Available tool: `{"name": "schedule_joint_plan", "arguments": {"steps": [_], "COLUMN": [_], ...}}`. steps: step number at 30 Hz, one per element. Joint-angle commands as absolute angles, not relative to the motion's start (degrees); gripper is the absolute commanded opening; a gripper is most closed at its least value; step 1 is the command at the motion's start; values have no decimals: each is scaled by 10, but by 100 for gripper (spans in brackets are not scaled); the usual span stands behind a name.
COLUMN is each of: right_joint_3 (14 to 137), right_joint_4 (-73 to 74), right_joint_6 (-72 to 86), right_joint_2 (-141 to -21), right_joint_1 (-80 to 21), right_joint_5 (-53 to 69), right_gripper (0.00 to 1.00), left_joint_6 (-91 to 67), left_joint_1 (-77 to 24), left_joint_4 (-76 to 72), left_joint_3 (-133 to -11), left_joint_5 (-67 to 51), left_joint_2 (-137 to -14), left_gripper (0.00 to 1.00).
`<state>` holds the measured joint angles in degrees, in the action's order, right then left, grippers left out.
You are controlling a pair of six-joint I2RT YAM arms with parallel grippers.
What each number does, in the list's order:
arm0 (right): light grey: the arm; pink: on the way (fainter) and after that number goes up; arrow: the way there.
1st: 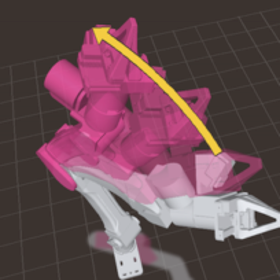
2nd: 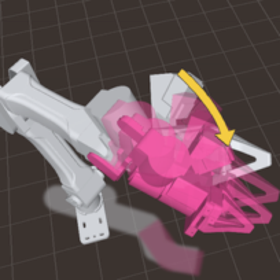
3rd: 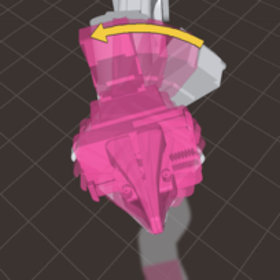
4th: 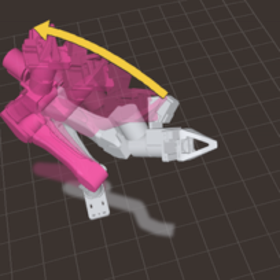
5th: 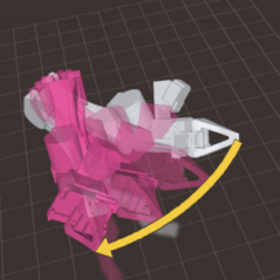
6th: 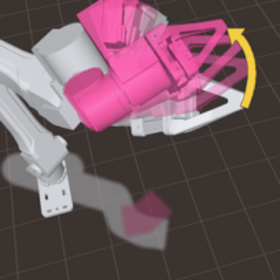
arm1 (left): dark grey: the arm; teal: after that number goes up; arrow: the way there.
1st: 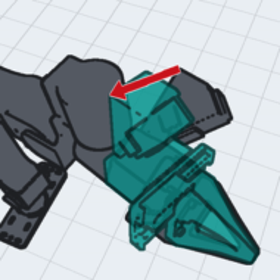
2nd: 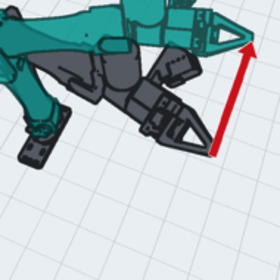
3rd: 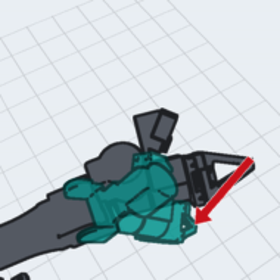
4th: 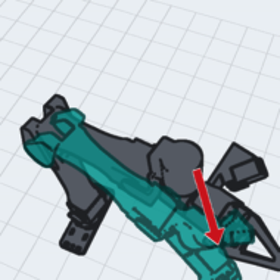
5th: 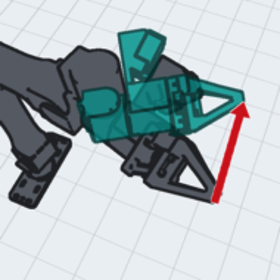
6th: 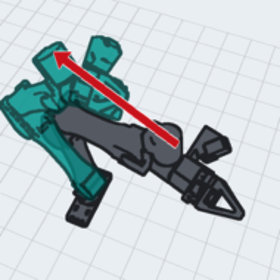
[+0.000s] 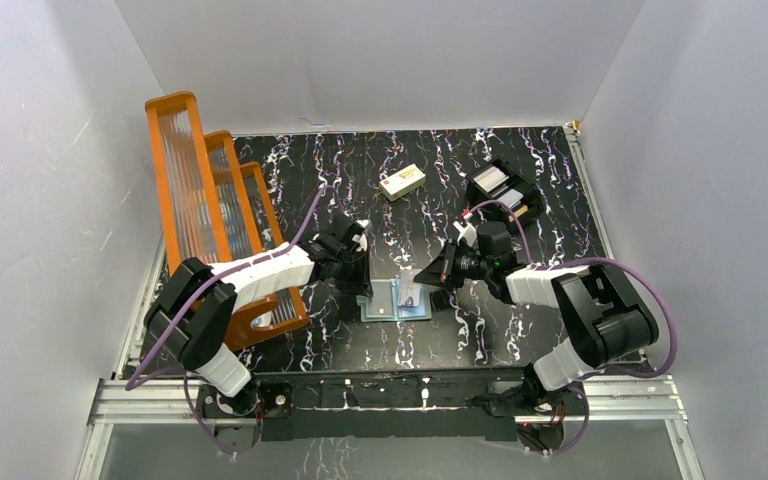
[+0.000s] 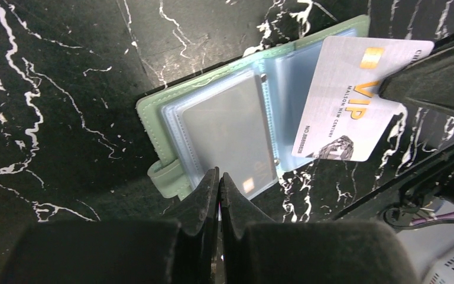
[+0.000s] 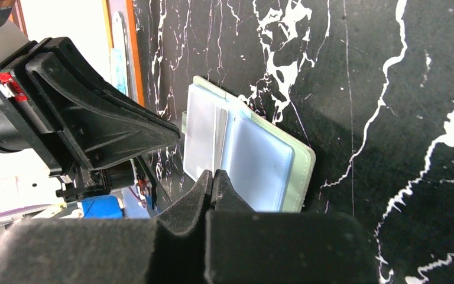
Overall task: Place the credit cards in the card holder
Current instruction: Insert the credit card into the card holder.
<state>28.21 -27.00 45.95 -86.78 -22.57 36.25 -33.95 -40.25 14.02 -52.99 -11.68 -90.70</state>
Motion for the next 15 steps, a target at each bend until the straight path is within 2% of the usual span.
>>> {"name": "schedule_joint_plan", "arguments": {"steps": [1, 15], "right_joint_3": [284, 297], "right_joint_4": [-345, -366], "right_joint_6": [461, 462], "right_joint_2": [-883, -919], "right_joint_1": [-234, -250], "right_joint_5": [378, 370], "right_gripper": [0, 0], "left_joint_6": [-325, -325], "left_joint_1": [-411, -422], "left_joint_4": [162, 167], "left_joint_3": [-523, -498], "left_joint_5": [-85, -61], "left_joint_2": [-904, -916], "left_gripper": [0, 0]}}
